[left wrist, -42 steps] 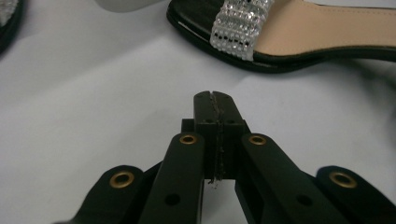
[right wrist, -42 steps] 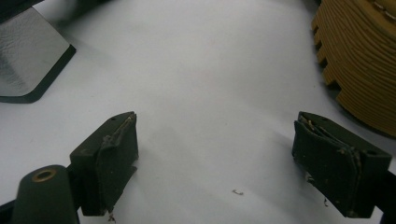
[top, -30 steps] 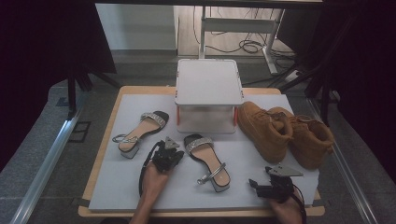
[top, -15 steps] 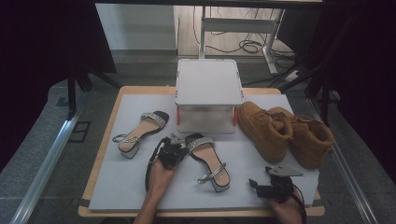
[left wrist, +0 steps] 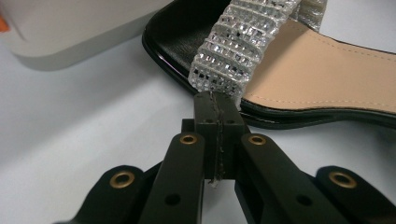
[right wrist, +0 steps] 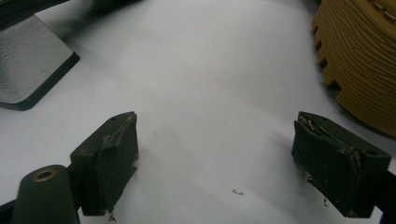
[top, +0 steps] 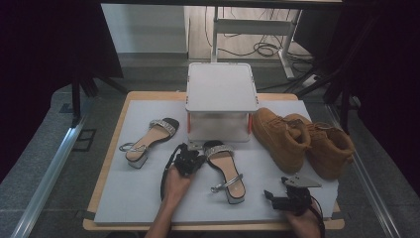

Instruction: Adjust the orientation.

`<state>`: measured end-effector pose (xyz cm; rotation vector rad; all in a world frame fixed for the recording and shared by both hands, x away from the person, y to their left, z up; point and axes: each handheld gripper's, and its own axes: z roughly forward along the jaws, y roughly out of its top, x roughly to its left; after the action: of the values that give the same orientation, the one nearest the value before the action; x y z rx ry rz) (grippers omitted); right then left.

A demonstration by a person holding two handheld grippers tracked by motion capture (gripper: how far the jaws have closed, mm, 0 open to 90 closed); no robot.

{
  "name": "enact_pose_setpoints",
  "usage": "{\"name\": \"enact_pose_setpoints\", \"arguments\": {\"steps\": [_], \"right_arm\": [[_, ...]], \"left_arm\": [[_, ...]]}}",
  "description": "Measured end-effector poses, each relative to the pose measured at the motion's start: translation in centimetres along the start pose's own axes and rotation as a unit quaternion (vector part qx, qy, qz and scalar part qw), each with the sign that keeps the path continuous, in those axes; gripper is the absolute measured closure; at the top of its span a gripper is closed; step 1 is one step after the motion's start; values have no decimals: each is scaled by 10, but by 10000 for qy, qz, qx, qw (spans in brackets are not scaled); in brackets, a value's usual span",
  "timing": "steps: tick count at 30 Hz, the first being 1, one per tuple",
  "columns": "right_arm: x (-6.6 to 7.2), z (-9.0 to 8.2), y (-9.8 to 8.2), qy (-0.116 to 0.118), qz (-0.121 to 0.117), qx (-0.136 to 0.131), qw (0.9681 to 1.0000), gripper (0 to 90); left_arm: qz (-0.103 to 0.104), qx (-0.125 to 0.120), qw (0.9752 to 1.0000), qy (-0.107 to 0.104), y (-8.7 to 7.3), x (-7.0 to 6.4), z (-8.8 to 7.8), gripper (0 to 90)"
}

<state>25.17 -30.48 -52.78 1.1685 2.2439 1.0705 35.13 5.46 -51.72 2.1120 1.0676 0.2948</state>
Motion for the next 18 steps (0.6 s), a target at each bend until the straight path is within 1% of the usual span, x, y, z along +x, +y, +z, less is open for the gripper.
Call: {"name": "enact_pose_setpoints", "arguments": {"steps": [5,6,7,11,18], "right_arm": [[0,0,0,-1,0,0,10000,147],[0,0,0,-1,2,1,10000,147],[0,0,0,-1,1,0,10000,147],[0,0,0,0,4,2,10000,147],[0,0,0,0,-1,0,10000,147]], "left_arm": [[67,5,9999,-83,6,-2,6,899],[41,1,9999,-108,7,-3,8,899],[64,10,9999,-134,8,-3,8,900],[48,-9,9997,-230,10,-3,12,899],[114,0,9994,-337,17,-8,20,899]]}}
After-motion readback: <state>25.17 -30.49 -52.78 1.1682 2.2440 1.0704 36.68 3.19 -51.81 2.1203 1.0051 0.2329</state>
